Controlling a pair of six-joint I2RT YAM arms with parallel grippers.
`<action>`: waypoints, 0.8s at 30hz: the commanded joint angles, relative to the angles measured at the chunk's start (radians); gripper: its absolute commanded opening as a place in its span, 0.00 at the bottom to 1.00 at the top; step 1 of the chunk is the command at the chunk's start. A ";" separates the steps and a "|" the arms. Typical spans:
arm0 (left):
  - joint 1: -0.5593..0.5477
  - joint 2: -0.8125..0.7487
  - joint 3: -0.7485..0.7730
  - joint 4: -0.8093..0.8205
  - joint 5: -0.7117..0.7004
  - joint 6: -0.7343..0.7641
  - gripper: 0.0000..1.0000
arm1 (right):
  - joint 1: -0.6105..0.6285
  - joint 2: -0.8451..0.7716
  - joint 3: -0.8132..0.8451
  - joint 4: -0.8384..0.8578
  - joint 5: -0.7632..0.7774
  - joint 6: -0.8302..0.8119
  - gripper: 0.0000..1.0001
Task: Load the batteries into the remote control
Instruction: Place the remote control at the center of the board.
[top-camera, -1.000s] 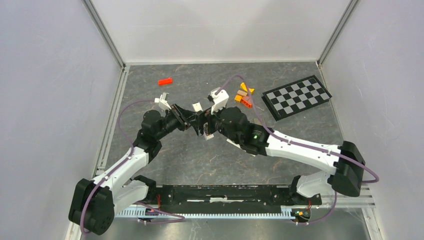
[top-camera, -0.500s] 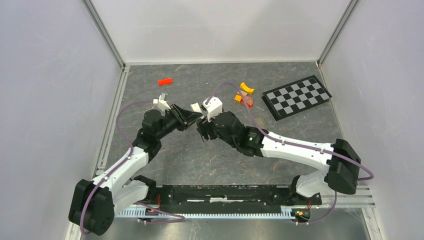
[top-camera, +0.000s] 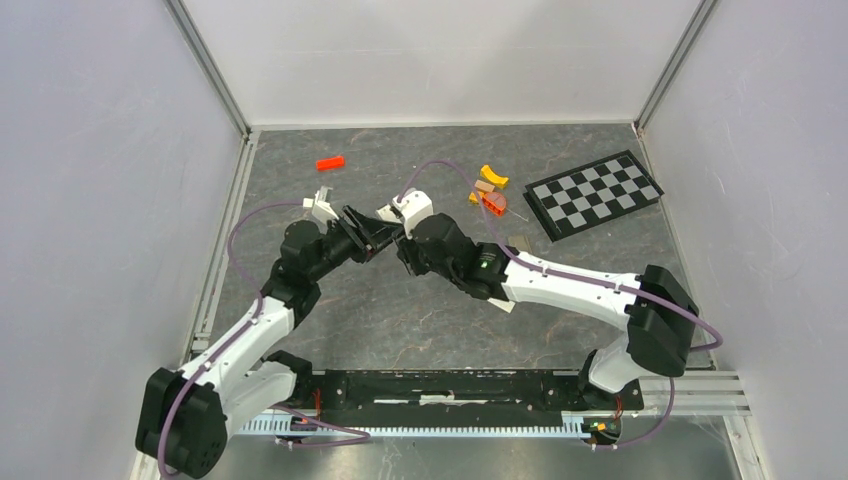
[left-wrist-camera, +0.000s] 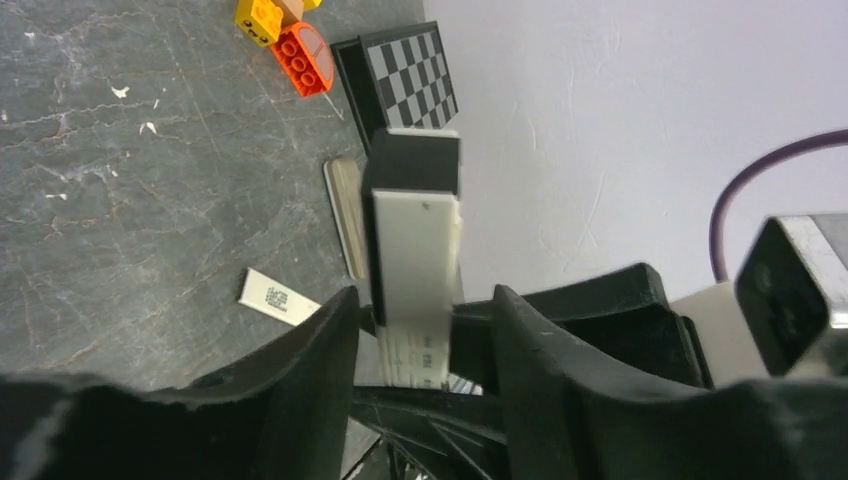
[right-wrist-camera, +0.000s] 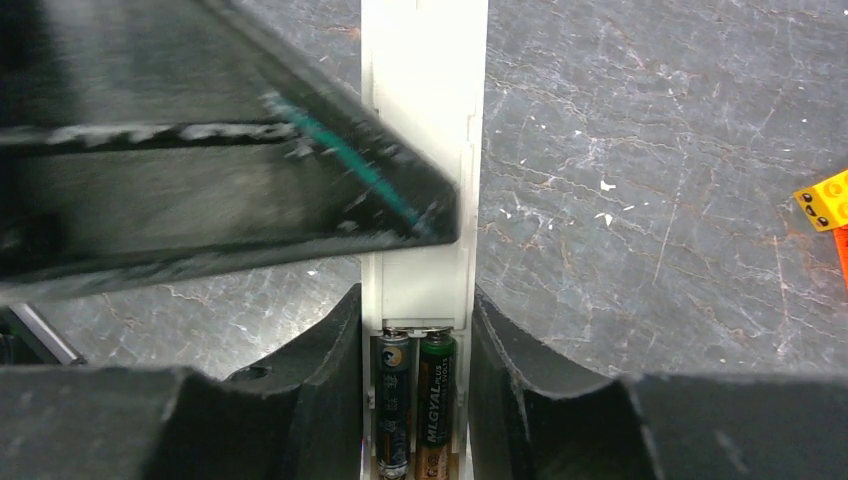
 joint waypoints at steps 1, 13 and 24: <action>0.008 -0.056 0.022 -0.041 -0.019 0.072 0.75 | -0.057 -0.043 -0.014 0.047 -0.044 -0.115 0.13; 0.077 -0.089 0.184 -0.558 -0.206 0.336 1.00 | -0.257 -0.017 -0.128 0.029 -0.457 -0.795 0.12; 0.094 -0.086 0.175 -0.614 -0.146 0.349 1.00 | -0.268 0.302 0.108 -0.307 -0.584 -1.000 0.11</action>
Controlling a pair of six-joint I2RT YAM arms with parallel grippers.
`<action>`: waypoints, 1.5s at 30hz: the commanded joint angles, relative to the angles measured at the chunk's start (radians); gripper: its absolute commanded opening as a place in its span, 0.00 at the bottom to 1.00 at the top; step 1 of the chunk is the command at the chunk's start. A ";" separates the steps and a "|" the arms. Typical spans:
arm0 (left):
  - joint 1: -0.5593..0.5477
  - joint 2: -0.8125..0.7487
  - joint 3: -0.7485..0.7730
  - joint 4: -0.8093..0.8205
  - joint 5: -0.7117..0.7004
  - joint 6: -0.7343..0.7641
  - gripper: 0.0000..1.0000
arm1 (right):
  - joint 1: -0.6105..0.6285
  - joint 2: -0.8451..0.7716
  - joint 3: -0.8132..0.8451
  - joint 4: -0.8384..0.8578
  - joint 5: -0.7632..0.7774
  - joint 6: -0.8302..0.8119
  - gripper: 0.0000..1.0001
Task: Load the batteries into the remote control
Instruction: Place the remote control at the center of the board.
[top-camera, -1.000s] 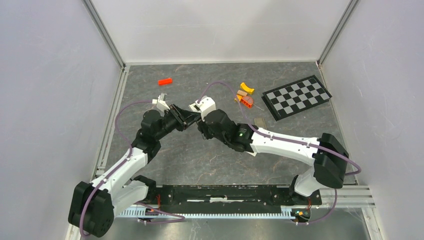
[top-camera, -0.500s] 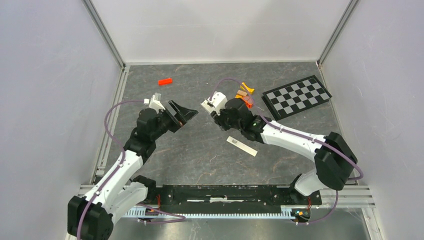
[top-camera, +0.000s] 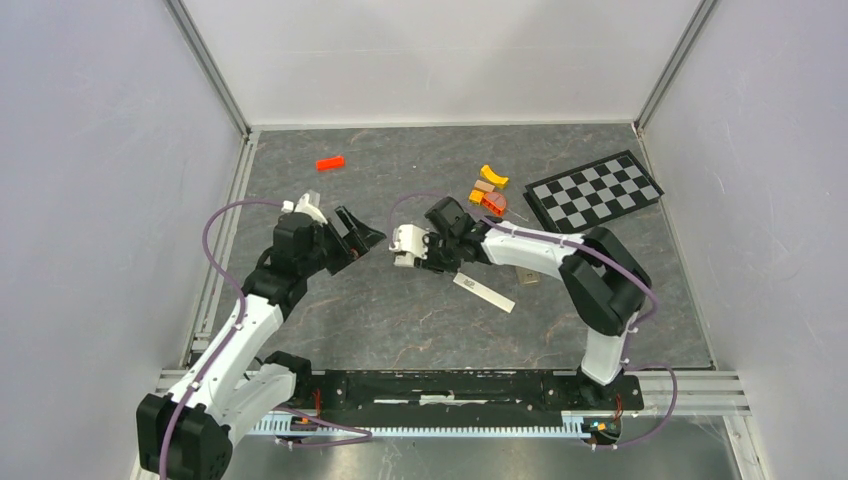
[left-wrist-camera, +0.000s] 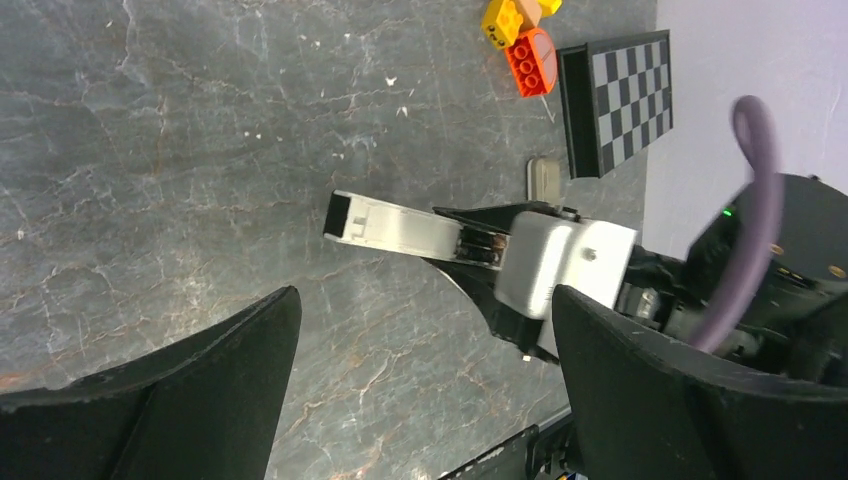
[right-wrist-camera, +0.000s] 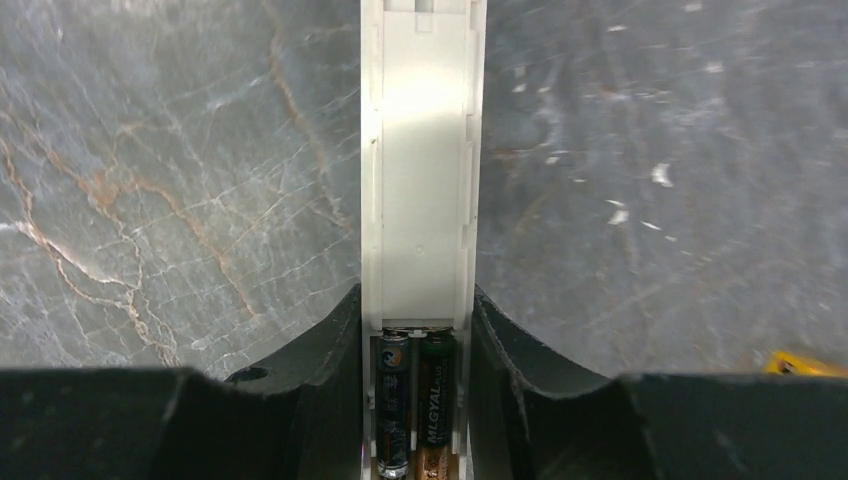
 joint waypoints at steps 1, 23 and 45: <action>0.010 -0.015 0.023 -0.047 0.001 0.050 1.00 | -0.003 0.052 0.080 -0.114 -0.098 -0.114 0.12; 0.026 -0.022 0.059 -0.152 -0.063 0.050 1.00 | -0.004 0.190 0.166 -0.147 -0.155 -0.063 0.42; 0.043 -0.015 0.064 -0.136 -0.077 0.050 1.00 | -0.010 -0.038 0.037 -0.035 -0.195 0.115 0.80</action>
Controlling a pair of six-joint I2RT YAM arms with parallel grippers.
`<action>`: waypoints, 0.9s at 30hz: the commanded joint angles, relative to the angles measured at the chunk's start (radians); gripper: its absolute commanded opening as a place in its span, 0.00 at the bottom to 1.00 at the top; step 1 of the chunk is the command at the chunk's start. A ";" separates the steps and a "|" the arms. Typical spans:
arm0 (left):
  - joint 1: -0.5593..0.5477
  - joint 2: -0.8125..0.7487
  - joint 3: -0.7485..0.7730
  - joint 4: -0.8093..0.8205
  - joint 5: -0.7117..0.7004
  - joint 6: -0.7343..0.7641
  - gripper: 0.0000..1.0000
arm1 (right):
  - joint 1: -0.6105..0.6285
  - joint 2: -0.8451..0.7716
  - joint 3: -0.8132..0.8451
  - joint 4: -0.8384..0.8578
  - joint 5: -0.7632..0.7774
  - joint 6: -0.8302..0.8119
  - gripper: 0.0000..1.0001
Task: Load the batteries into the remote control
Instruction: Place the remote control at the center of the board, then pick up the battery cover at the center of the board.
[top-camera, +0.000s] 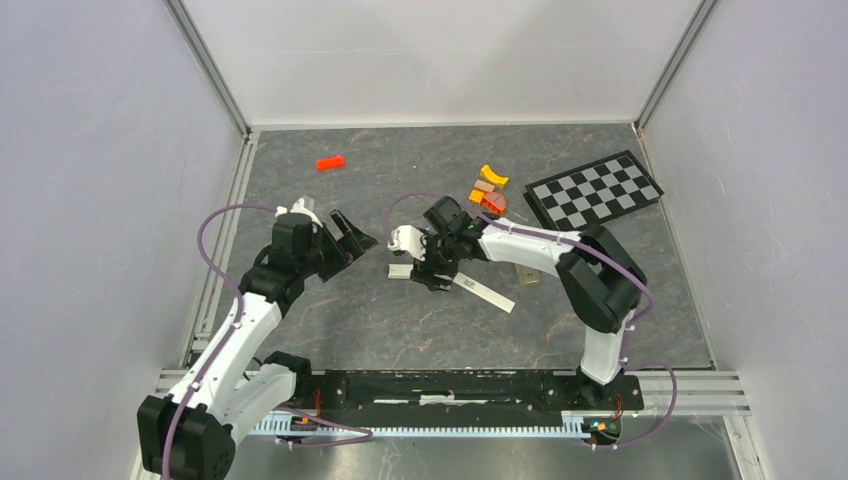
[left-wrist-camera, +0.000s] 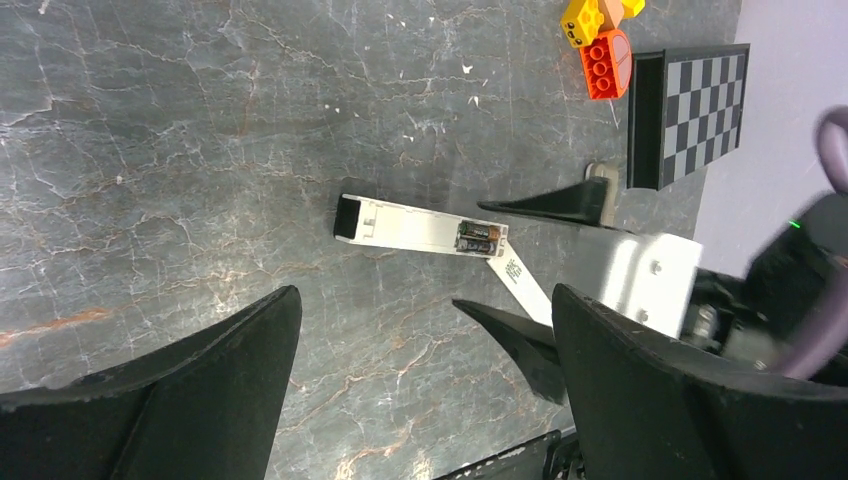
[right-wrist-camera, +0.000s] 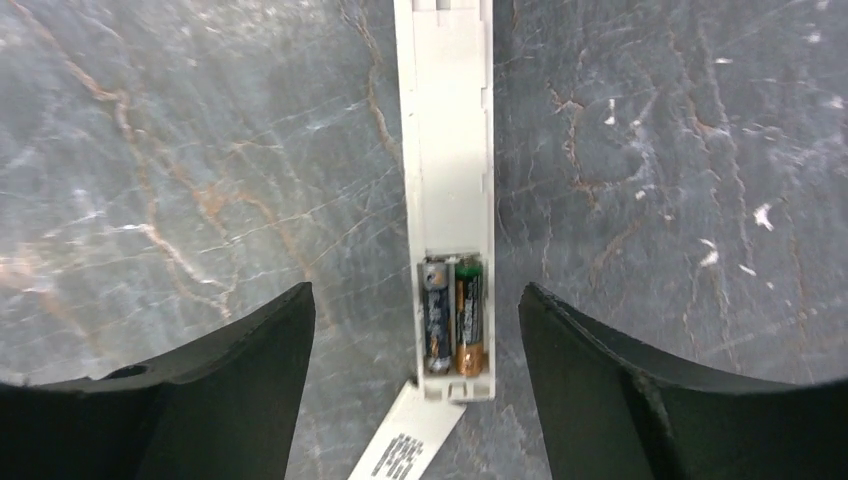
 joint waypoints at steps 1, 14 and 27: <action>0.018 -0.023 0.039 0.013 -0.024 0.038 1.00 | -0.014 -0.170 -0.078 0.122 -0.052 0.159 0.80; 0.026 -0.015 0.052 0.032 0.261 0.277 0.94 | -0.102 -0.349 -0.325 0.139 0.483 0.915 0.42; -0.113 0.042 -0.137 0.257 0.404 0.137 0.96 | -0.138 -0.222 -0.401 0.260 0.242 0.848 0.25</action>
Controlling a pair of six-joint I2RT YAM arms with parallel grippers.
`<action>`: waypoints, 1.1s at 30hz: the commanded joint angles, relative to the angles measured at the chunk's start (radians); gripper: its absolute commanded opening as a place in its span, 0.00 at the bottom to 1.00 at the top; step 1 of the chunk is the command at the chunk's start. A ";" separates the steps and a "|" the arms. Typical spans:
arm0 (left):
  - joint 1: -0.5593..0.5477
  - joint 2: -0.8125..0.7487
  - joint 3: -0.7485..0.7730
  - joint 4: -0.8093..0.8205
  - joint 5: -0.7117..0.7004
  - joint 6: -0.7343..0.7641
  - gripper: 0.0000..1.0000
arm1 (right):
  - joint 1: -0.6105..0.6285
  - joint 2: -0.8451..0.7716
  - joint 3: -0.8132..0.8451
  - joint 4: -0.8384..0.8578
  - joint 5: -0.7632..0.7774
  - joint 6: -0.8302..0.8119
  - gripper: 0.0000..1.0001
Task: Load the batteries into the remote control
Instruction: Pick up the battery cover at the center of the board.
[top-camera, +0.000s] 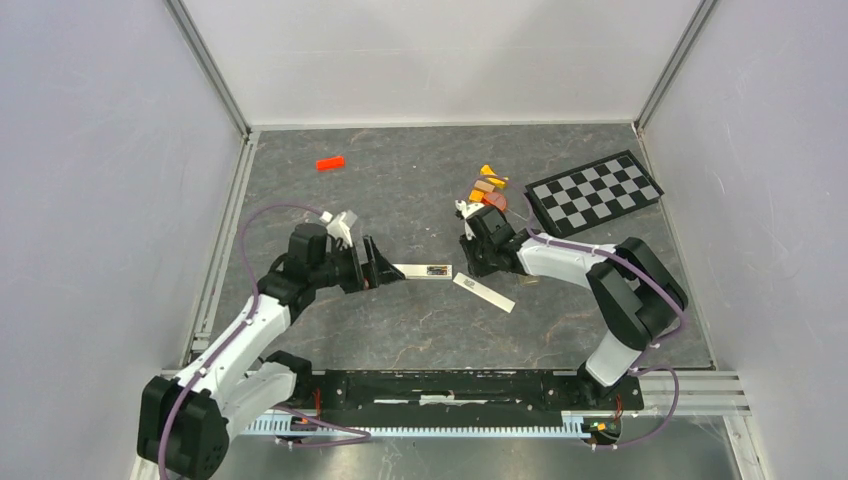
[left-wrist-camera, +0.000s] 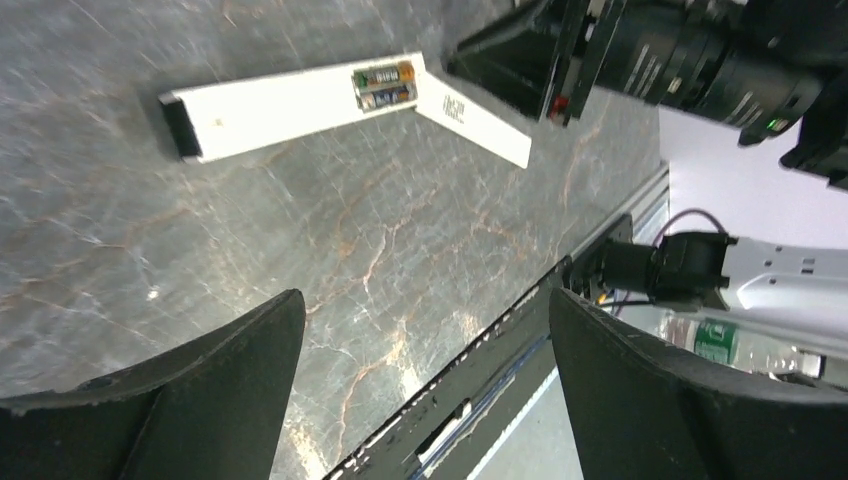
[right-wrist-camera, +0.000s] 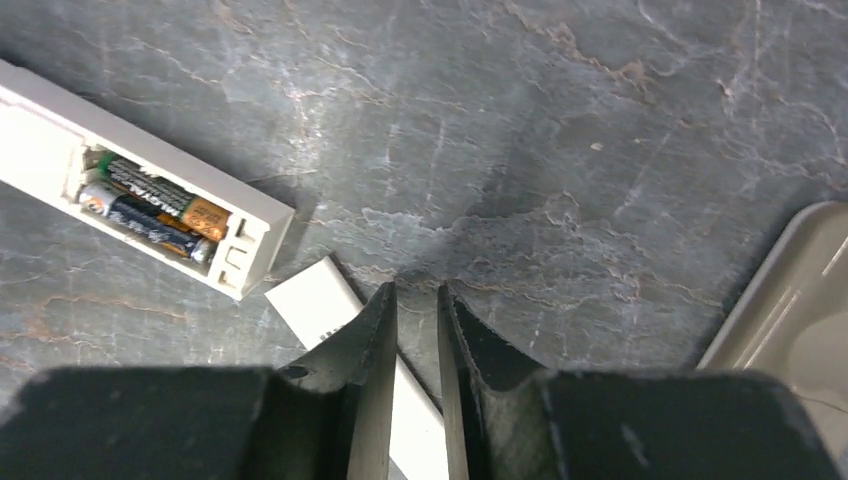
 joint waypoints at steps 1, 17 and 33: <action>-0.080 0.014 -0.058 0.170 0.013 -0.096 0.95 | 0.003 -0.006 -0.060 0.049 -0.168 -0.053 0.25; -0.337 0.267 -0.184 0.615 -0.294 -0.350 0.87 | 0.003 -0.322 -0.221 0.050 -0.069 0.095 0.46; -0.457 0.565 -0.085 0.775 -0.467 -0.465 0.65 | -0.020 -0.641 -0.456 -0.058 0.196 0.412 0.58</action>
